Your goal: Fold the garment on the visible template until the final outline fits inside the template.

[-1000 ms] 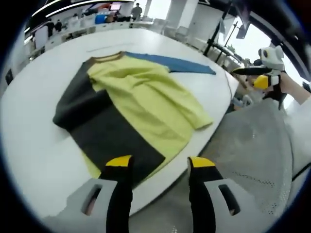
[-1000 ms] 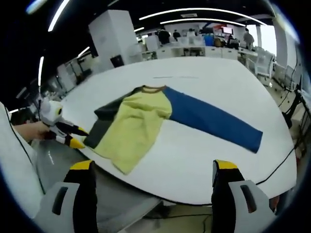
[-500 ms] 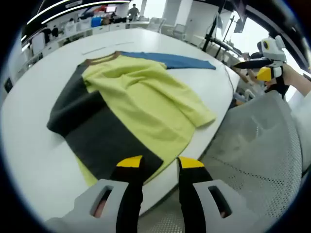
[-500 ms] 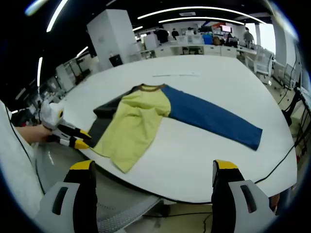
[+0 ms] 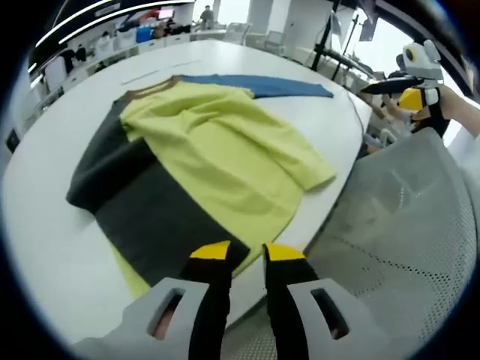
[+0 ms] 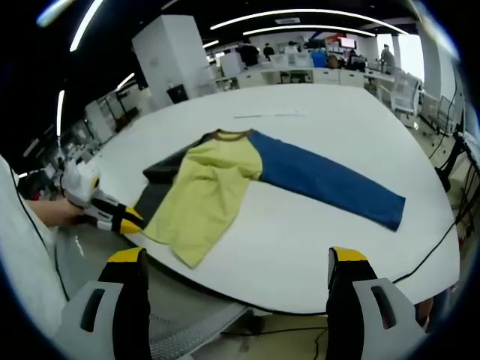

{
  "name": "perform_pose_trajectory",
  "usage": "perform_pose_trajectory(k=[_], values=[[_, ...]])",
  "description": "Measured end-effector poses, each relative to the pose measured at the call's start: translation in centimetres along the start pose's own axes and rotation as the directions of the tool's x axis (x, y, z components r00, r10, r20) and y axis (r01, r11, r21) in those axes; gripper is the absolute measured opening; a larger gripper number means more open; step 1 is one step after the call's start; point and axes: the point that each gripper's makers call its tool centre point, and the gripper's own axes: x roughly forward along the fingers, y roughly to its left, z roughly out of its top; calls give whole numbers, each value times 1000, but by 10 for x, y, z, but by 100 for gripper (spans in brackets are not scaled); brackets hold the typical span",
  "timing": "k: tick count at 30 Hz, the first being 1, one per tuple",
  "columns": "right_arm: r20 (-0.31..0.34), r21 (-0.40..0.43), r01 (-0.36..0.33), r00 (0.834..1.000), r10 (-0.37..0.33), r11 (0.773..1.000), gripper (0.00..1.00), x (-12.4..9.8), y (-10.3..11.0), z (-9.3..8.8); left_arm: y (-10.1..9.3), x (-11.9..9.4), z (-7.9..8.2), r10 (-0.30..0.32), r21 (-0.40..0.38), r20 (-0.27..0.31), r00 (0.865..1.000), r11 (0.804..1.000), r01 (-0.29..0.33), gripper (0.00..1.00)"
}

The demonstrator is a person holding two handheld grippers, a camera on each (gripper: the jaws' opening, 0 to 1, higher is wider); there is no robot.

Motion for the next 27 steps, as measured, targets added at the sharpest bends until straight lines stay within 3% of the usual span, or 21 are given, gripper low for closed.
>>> perform_pose_trajectory(k=[27], values=[[-3, 15, 3, 1000, -3, 1000, 99, 3, -3, 1, 7, 8, -3, 54, 89, -40, 998, 995, -50, 3]])
